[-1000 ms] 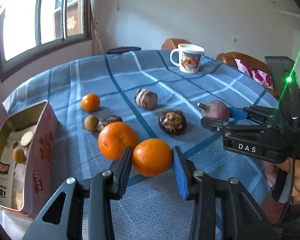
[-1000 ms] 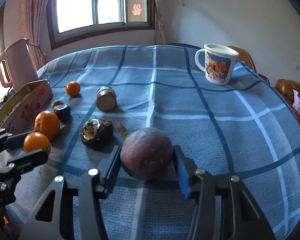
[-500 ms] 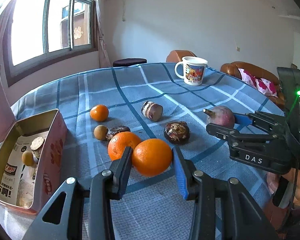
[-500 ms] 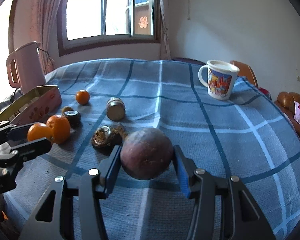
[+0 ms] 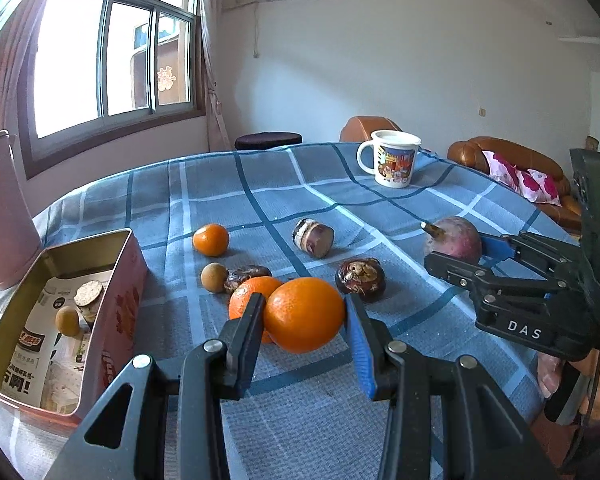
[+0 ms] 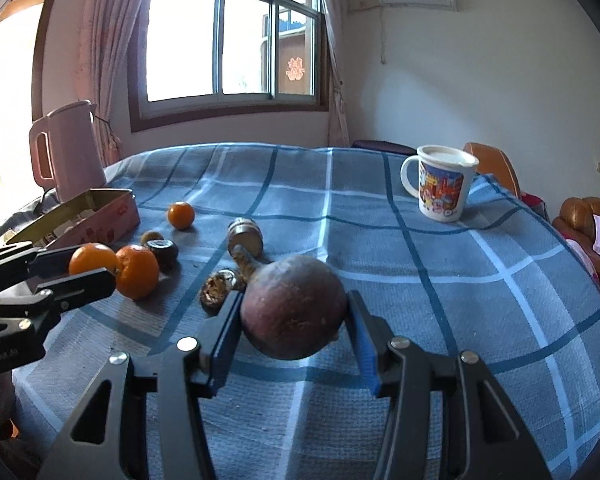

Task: Organize fruits
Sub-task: 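Lift the orange with the left tool while the right tool lifts the purple fruit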

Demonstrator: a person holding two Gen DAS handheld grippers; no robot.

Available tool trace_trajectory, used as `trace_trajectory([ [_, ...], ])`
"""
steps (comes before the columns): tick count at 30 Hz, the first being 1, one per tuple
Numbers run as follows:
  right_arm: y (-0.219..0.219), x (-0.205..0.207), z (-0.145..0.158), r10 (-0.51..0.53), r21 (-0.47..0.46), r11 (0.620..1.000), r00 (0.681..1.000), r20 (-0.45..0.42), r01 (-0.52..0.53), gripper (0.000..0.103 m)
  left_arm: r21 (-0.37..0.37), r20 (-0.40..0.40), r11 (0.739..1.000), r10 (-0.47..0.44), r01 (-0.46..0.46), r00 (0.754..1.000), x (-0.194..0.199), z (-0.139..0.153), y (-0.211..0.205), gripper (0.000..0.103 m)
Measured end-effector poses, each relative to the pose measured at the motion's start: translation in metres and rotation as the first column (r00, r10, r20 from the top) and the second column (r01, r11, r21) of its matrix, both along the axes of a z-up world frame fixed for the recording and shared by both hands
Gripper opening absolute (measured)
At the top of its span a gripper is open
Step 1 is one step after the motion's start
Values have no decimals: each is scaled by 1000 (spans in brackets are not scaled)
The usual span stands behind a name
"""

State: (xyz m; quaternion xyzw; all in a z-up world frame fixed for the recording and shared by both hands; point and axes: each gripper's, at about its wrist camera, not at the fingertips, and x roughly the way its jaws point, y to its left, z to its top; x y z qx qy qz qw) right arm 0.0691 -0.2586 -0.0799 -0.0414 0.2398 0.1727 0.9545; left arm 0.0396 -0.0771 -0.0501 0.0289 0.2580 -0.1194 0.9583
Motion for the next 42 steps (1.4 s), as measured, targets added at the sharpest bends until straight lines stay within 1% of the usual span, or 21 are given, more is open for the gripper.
trace_trajectory([
  [25,0,-26,6,35,15,999,989,145,-38,53,-25,73,1000,6,-5,997,-8,7,5,42],
  [42,0,-35,7,48,17,998,979,199,-52,53,-22,125,1000,6,-3,992,-16,10,6,42],
])
